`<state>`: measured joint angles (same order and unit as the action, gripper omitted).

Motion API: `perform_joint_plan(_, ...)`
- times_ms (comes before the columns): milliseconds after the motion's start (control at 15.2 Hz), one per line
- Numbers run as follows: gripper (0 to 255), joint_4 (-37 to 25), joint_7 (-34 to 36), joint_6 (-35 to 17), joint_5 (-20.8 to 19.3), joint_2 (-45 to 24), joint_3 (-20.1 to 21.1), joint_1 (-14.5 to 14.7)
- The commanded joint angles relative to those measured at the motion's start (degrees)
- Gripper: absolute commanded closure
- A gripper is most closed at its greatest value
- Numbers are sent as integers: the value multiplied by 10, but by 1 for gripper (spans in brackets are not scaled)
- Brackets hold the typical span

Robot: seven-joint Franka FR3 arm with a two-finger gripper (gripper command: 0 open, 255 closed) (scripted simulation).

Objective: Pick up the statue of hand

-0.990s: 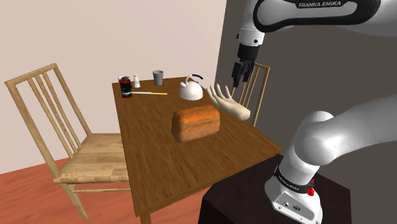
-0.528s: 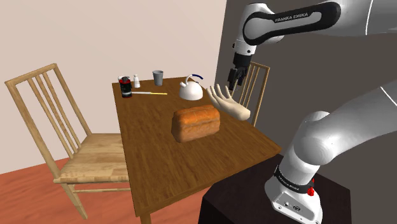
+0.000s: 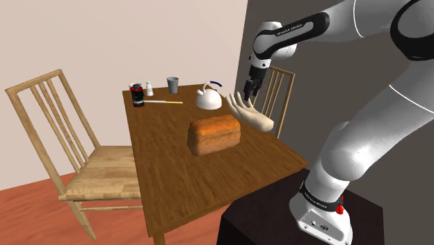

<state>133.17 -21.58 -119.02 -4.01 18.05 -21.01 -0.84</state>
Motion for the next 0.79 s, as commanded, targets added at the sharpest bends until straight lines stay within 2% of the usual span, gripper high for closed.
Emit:
perform_joint_plan(0,0,-16,-30,-30,19,-44,-19,4)
perform_joint_plan(396,0,-98,-139,-79,112,-185,-60,2)
perform_joint_plan(726,0,-191,-228,-89,205,-309,-62,-27)
